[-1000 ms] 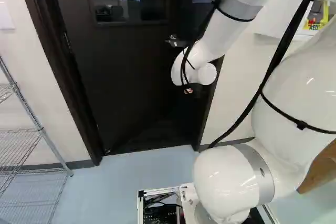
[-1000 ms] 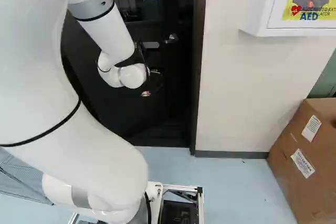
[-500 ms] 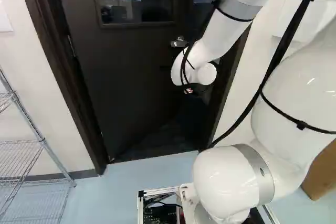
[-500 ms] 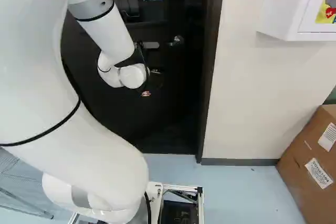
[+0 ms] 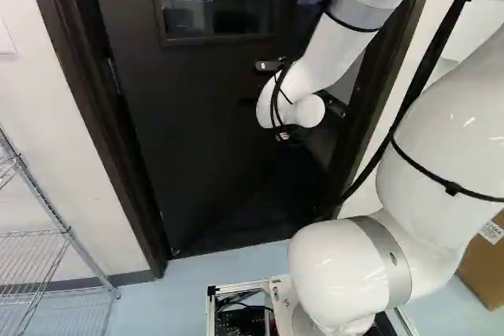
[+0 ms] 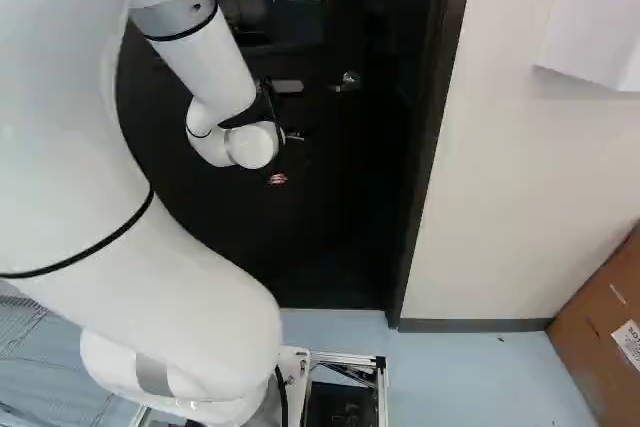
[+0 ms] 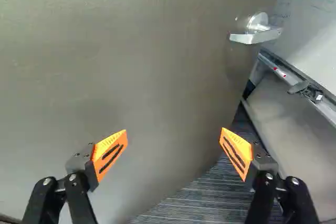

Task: Open the door and move inside

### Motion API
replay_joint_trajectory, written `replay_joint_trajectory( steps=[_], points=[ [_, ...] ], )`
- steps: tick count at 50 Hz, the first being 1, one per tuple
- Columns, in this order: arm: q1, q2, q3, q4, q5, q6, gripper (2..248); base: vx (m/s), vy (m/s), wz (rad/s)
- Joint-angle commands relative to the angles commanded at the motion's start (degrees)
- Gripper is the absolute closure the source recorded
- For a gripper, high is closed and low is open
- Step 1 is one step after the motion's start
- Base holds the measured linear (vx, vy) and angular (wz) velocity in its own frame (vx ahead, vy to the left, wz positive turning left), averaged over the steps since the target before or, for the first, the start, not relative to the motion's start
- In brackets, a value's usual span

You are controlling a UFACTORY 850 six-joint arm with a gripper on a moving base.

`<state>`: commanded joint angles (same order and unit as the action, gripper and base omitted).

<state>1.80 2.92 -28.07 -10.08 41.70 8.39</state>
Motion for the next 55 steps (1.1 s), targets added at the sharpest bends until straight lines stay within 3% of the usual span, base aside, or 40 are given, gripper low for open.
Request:
replay_joint_trajectory(
  steps=[25,45,55],
  points=[
    [0.18,-0.23,-0.22,0.00,0.00,0.00,3,0.104,0.102,-0.018],
    [0.48,-0.52,-0.51,0.29,0.00,0.00,3,0.003,0.004,0.002],
    [0.80,-0.97,-0.96,3.08,0.00,0.00,3,0.000,0.000,0.000]
  ],
)
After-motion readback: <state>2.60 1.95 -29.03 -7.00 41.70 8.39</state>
